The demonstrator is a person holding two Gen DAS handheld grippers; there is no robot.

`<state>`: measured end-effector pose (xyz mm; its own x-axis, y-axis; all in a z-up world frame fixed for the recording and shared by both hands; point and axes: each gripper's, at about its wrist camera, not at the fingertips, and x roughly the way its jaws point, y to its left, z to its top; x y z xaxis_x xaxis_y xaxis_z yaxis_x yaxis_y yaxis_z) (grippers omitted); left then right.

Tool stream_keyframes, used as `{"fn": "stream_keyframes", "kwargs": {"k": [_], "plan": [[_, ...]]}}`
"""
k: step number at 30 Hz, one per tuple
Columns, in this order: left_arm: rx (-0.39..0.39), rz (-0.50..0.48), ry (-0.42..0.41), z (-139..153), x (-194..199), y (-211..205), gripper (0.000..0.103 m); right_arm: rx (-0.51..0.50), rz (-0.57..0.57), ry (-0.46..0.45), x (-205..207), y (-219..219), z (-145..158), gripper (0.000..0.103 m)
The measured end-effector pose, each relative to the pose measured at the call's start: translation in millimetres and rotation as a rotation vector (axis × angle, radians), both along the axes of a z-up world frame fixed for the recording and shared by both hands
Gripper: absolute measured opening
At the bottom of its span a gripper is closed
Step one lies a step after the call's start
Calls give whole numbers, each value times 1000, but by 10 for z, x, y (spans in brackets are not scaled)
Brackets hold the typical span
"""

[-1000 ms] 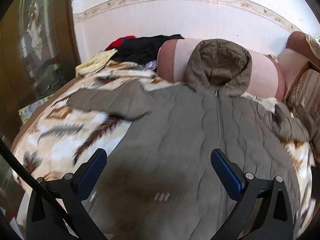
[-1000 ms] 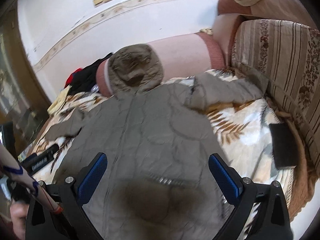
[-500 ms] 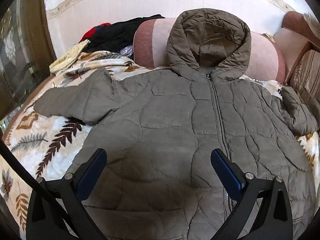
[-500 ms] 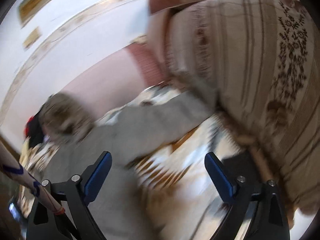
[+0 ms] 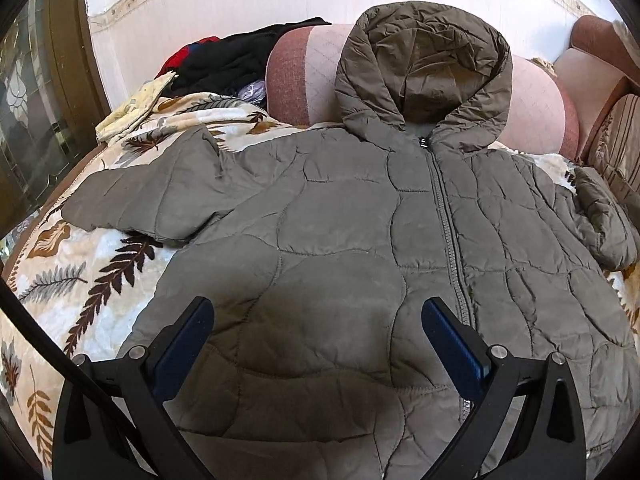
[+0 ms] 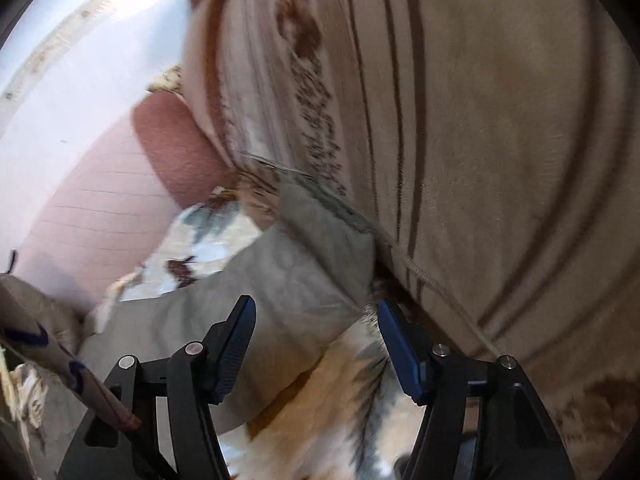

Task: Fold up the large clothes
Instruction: 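Grasp the jacket sleeve cuff beside the striped sofa with the right tool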

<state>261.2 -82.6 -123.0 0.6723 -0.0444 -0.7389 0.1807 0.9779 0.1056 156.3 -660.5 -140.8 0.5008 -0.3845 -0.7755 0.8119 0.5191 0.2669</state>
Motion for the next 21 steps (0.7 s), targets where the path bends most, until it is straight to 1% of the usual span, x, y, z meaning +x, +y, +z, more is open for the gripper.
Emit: {"fn": "stream_keyframes", "kwargs": {"k": [5, 6, 8, 10, 11, 12, 13, 14, 15, 17, 21], "plan": [[12, 1, 2, -56, 21, -27, 103, -5, -38, 40, 128, -190, -183, 68], [12, 2, 3, -63, 29, -29, 103, 0, -45, 34, 152, -239, -220, 68], [14, 3, 4, -78, 40, -37, 103, -2, -51, 49, 221, -294, -280, 68], [17, 3, 6, -95, 49, -41, 103, -33, -46, 91, 349, -323, -354, 63], [20, 2, 7, -103, 50, -43, 103, -42, -48, 114, 369, -355, -388, 57], [21, 1, 7, -107, 50, -44, 103, -48, -52, 133, 400, -372, -421, 47], [24, 0, 7, -112, 46, -48, 103, -52, -54, 156, 433, -395, -467, 40], [26, -2, 6, -112, 48, -49, 103, -54, -53, 165, 447, -405, -493, 25], [25, -3, 5, -110, 52, -47, 103, -59, -53, 156, 425, -413, -497, 20], [21, -1, 4, -109, 51, -49, 103, -72, -62, 99, 356, -392, -441, 17], [13, -1, 1, -89, 33, -46, 103, -156, -62, 36, 158, -246, -77, 15]]}}
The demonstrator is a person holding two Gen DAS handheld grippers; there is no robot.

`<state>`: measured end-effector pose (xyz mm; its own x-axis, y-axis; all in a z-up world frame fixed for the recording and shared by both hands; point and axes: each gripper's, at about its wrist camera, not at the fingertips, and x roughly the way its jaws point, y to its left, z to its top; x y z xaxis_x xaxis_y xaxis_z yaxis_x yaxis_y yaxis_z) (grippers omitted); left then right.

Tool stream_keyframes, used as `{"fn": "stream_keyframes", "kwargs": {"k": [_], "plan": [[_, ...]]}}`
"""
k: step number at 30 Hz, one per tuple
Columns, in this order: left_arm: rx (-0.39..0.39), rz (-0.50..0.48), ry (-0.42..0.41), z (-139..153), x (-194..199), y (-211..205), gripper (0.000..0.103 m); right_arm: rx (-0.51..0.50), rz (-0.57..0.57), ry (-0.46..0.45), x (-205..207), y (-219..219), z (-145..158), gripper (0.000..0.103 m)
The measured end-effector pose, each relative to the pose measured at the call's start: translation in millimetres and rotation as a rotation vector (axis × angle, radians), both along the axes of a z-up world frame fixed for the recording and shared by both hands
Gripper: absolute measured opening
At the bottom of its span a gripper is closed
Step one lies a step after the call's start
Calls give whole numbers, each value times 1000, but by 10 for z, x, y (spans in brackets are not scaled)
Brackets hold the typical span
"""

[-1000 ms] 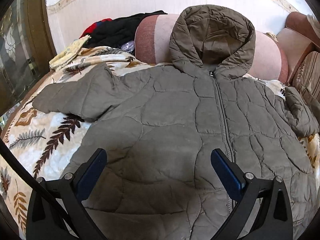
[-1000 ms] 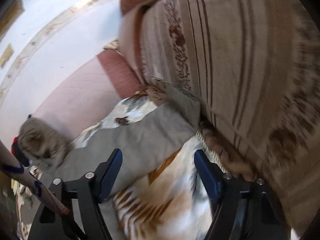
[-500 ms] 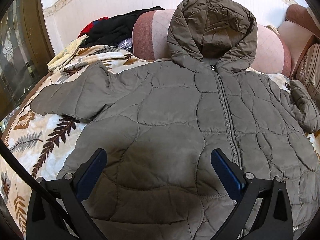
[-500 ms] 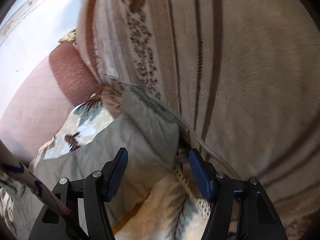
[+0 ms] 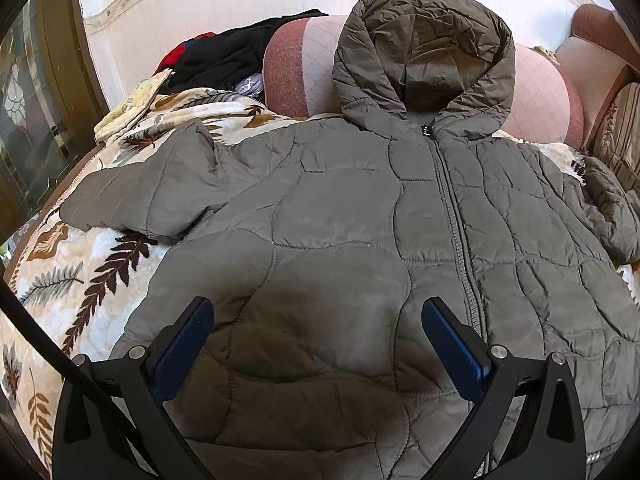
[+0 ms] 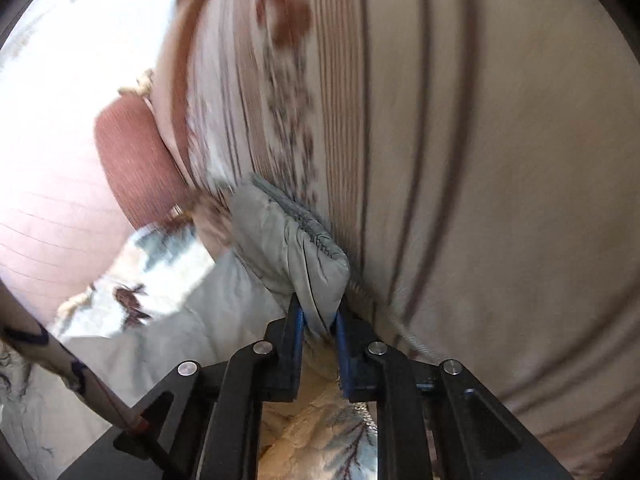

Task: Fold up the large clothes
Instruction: 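Grasp the jacket sleeve cuff beside the striped sofa with the right tool, then carry the held sleeve across the jacket body with the right tool and release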

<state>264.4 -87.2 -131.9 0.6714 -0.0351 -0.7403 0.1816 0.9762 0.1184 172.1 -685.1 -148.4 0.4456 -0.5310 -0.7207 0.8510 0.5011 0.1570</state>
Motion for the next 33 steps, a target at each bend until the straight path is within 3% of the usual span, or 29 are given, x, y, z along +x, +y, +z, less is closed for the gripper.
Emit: {"fn": "stream_keyframes", "kwargs": {"k": [8, 13, 19, 22, 26, 31, 33], "plan": [[-22, 5, -35, 148, -91, 89, 103, -120, 54, -136, -299, 483, 1090, 14], [-46, 26, -51, 249, -110, 219, 103, -189, 182, -247, -314, 1159, 1832, 14], [-59, 52, -67, 329, -114, 395, 103, -172, 391, -366, -120, 2036, 2321, 14], [-77, 74, -71, 366, -111, 522, 103, -143, 520, -392, 59, 2532, 2392, 14], [-100, 105, -74, 406, -93, 678, 103, -95, 677, -399, 320, 3184, 2248, 14], [-122, 140, -70, 426, -63, 821, 103, -4, 844, -337, 722, 3958, 1771, 13], [-125, 154, -70, 428, -57, 857, 103, 52, 902, -296, 906, 4224, 1446, 13]]}}
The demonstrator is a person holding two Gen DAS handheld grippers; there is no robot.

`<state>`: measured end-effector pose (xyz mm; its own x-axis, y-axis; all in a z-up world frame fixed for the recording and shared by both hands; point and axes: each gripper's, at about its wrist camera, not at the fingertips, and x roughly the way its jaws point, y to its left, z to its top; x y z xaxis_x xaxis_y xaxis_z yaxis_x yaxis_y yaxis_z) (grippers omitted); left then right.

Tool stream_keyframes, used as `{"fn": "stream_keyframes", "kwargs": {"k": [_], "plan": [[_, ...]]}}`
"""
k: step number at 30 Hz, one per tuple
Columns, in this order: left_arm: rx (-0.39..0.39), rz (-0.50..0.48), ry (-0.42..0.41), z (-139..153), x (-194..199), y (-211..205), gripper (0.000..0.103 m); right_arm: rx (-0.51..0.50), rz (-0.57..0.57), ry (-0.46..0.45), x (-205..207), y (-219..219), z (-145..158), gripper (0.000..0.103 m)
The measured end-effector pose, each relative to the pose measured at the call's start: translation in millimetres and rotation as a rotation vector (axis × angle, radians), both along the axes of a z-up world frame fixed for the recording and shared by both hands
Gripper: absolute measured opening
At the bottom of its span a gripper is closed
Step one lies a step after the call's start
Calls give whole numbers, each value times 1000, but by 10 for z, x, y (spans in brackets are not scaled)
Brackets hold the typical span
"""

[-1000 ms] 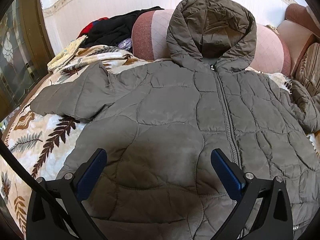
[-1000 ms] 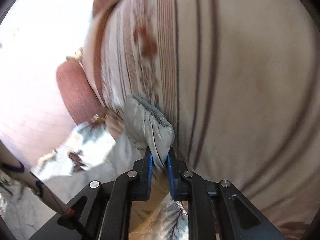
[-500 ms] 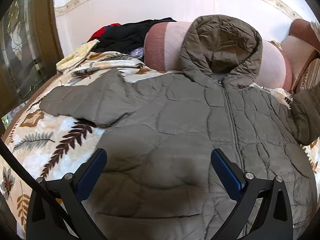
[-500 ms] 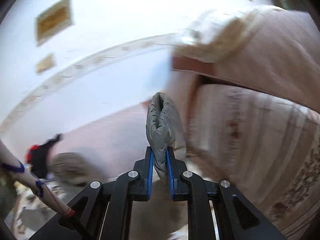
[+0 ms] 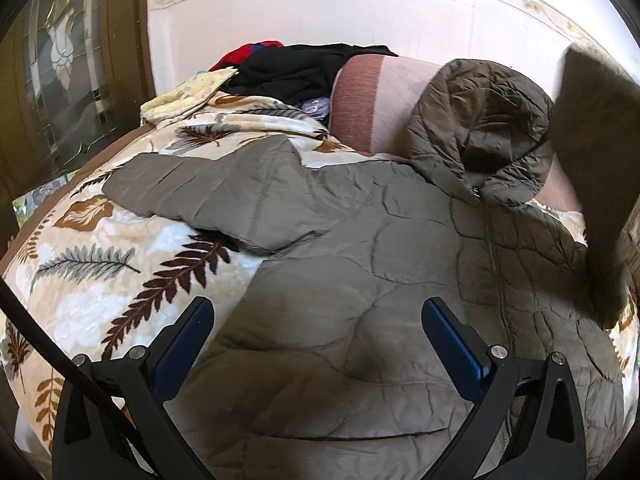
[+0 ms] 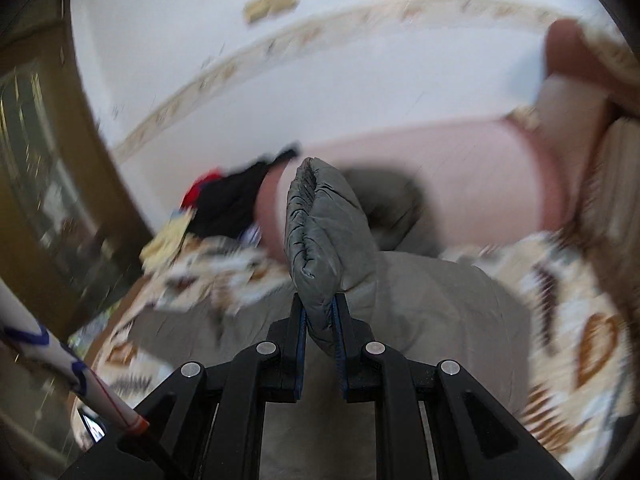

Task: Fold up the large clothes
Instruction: 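Carry the held sleeve across the jacket body with the right tool and release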

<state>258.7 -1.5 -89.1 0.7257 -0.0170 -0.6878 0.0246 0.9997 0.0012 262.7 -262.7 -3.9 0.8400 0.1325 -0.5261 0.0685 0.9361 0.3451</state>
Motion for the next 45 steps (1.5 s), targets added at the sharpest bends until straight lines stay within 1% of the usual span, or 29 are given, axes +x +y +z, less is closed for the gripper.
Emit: {"fn": "stream_keyframes", "kwargs": {"k": [3, 6, 7, 8, 9, 10, 11, 12, 13, 14, 16, 18, 19, 20, 22, 23, 24, 26, 28, 29, 31, 35, 38, 39, 41, 44, 45], "plan": [[6, 24, -2, -8, 11, 44, 103, 51, 62, 68, 263, 256, -452, 13], [1, 44, 5, -30, 34, 84, 103, 82, 81, 141, 499, 443, -921, 13], [-3, 46, 9, -33, 49, 93, 103, 95, 103, 169, 581, 516, -1084, 14], [-9, 47, 14, -35, 72, 97, 103, 107, 128, 192, 623, 529, -1158, 18], [-11, 49, 16, -41, 82, 103, 103, 131, 162, 237, 680, 568, -1277, 24], [-12, 51, 16, -45, 94, 108, 103, 158, 192, 250, 681, 578, -1329, 27], [-15, 51, 17, -47, 109, 109, 103, 161, 210, 247, 667, 593, -1318, 34], [-17, 53, 16, -47, 126, 108, 103, 148, 238, 230, 630, 604, -1265, 44], [-20, 56, 15, -50, 147, 102, 103, 129, 259, 199, 567, 587, -1182, 49], [-27, 59, 14, -48, 170, 97, 103, 118, 268, 167, 500, 538, -1099, 51], [-40, 60, 18, -50, 223, 72, 103, 95, 251, 115, 386, 380, -962, 51], [-47, 49, 23, -74, 274, 9, 103, 72, 209, 99, 326, 189, -900, 51], [-43, 41, 29, -93, 300, -29, 103, 35, 163, 107, 308, 80, -905, 51], [-34, 34, 36, -122, 327, -70, 103, -26, 80, 143, 313, -82, -964, 51], [-13, 7, 67, -222, 393, -175, 103, -85, -56, 211, 342, -379, -1134, 51], [-1, -1, 83, -269, 435, -222, 103, -98, -96, 236, 343, -478, -1212, 51], [13, 1, 93, -315, 473, -259, 103, -125, -159, 289, 346, -654, -1365, 51], [20, -3, 114, -397, 566, -308, 103, -156, -211, 335, 358, -816, -1524, 51], [19, -7, 152, -494, 681, -337, 103, -137, -229, 400, 371, -965, -1784, 51], [18, -2, 168, -537, 726, -335, 103, -140, -229, 426, 423, -977, -1890, 51], [22, 1, 213, -643, 814, -348, 103, -150, -215, 448, 473, -948, -2058, 52], [34, -16, 228, -676, 846, -373, 103, -209, -198, 460, 513, -888, -2187, 53], [-17, -2, 216, -557, 784, -294, 103, -213, -196, 460, 489, -854, -2091, 54], [-34, -5, 199, -487, 755, -272, 103, -204, -203, 418, 388, -829, -1974, 54], [-43, -12, 159, -360, 693, -247, 103, -193, -173, 378, 219, -687, -1861, 55], [-42, -24, 122, -235, 628, -218, 103, -221, -102, 353, -37, -379, -1744, 56], [-36, -27, 113, -204, 610, -211, 103, -227, -86, 341, -112, -299, -1720, 59]]}}
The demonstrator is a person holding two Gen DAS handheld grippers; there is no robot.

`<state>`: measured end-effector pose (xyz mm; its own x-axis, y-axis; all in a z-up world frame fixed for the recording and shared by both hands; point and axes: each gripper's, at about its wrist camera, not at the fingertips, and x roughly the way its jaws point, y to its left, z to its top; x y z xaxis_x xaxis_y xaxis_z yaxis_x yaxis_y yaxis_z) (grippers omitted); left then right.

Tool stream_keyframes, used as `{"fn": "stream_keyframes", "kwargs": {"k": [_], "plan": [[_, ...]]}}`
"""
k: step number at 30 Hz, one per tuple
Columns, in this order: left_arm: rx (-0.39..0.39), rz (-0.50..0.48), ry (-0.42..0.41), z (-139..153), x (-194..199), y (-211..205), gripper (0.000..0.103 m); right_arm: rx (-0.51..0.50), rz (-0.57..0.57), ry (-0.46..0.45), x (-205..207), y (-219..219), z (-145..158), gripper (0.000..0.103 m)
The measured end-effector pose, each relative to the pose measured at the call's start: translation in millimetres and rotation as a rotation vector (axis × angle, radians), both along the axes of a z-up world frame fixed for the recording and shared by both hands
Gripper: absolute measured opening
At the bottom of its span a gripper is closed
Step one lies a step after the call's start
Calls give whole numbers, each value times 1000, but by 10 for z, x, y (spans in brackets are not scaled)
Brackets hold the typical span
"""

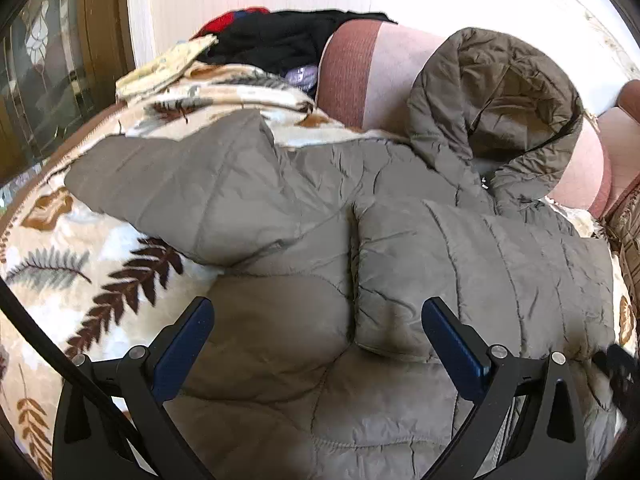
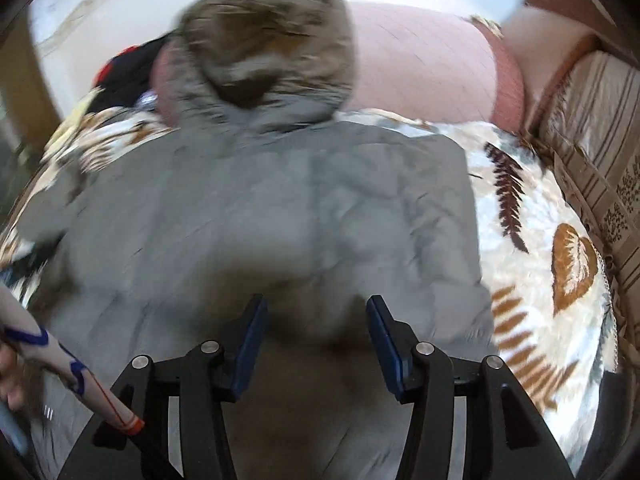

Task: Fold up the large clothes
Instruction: 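Carry the held sleeve across the jacket body with the right tool and release, then grasp the other sleeve with the left tool and fold it across the body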

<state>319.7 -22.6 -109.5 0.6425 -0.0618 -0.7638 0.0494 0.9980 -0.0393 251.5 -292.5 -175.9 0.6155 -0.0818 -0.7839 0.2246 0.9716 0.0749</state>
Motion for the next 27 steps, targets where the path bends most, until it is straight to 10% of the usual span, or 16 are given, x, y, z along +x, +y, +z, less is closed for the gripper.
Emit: {"fn": "stream_keyframes", "kwargs": {"k": [10, 17, 21, 27], "plan": [[25, 26, -47, 131, -108, 278, 103, -77, 160, 118, -311, 618, -501, 69], [49, 74, -107, 268, -66, 662, 103, -36, 140, 44, -393, 527, -346, 75], [24, 157, -120, 340, 84, 1093, 103, -65, 145, -42, -482, 516, -159, 75], [-151, 376, -90, 367, 385, 2245, 102, -4, 153, 69, -404, 527, -439, 75]]}}
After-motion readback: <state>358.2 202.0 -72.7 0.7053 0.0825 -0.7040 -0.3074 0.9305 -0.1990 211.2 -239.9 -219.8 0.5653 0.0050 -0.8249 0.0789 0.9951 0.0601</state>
